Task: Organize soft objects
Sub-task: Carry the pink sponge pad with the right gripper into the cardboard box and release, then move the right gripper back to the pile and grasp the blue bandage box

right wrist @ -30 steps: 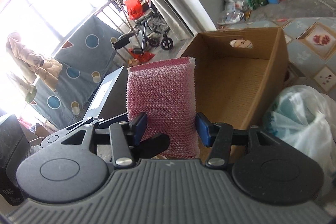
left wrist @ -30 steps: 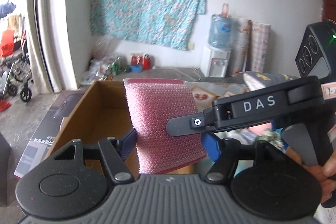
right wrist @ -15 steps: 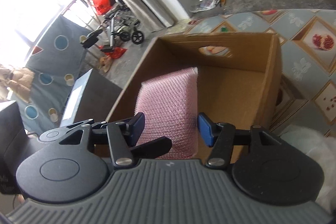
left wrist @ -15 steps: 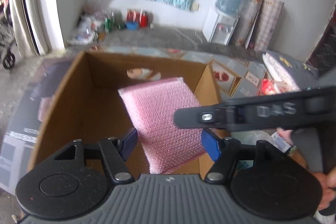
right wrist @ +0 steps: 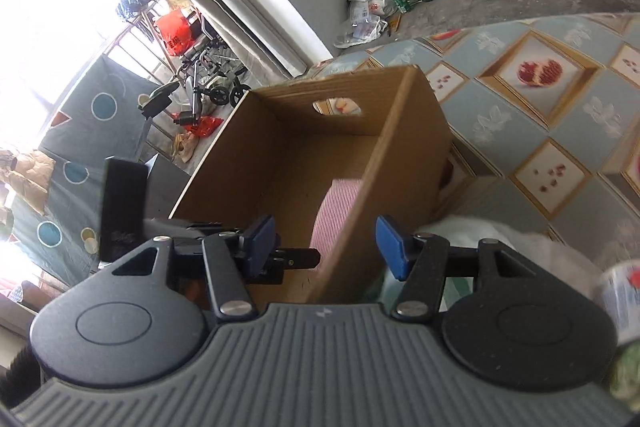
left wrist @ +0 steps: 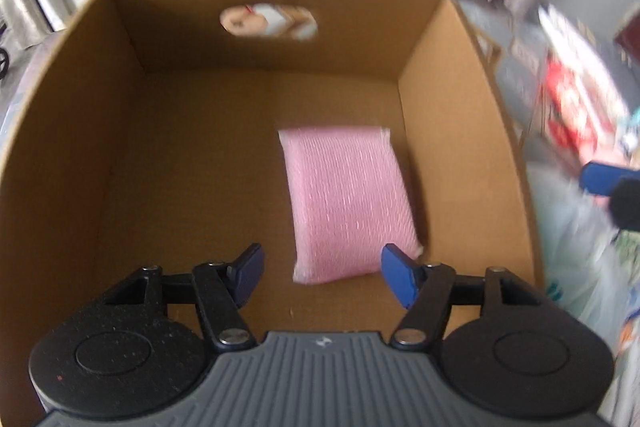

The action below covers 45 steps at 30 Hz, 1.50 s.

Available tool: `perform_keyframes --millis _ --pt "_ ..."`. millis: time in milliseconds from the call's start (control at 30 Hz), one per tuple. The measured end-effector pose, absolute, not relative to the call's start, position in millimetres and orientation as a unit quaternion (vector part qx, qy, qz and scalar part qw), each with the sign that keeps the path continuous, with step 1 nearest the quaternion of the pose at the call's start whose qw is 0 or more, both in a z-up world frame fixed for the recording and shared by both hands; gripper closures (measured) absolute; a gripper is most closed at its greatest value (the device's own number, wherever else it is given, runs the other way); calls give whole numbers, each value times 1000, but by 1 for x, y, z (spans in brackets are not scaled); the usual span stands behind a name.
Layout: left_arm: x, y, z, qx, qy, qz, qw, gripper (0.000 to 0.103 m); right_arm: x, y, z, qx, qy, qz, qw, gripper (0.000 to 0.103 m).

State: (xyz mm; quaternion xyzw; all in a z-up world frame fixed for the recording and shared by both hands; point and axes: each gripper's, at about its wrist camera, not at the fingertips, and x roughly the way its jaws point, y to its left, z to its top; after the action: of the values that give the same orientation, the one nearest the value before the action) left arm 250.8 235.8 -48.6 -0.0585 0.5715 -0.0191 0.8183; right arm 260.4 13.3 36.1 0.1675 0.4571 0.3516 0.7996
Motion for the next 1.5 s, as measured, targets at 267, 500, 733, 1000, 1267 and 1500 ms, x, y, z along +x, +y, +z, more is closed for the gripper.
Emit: perform_keyframes --millis 267,500,733,1000,1267,1500 --pt "261 212 -78 23 623 -10 782 68 253 7 36 184 456 360 793 47" --pt "274 208 -74 54 600 -11 798 70 253 0 28 190 467 353 788 47" --pt "292 196 -74 79 582 0 810 69 255 -5 19 200 471 348 785 47" --pt "303 187 -71 101 562 29 820 67 245 -14 18 211 471 347 783 46" --pt "280 184 -45 105 560 51 820 19 221 -30 25 211 461 335 794 42" --pt "230 204 28 54 495 85 863 17 187 -61 41 216 432 327 812 41"
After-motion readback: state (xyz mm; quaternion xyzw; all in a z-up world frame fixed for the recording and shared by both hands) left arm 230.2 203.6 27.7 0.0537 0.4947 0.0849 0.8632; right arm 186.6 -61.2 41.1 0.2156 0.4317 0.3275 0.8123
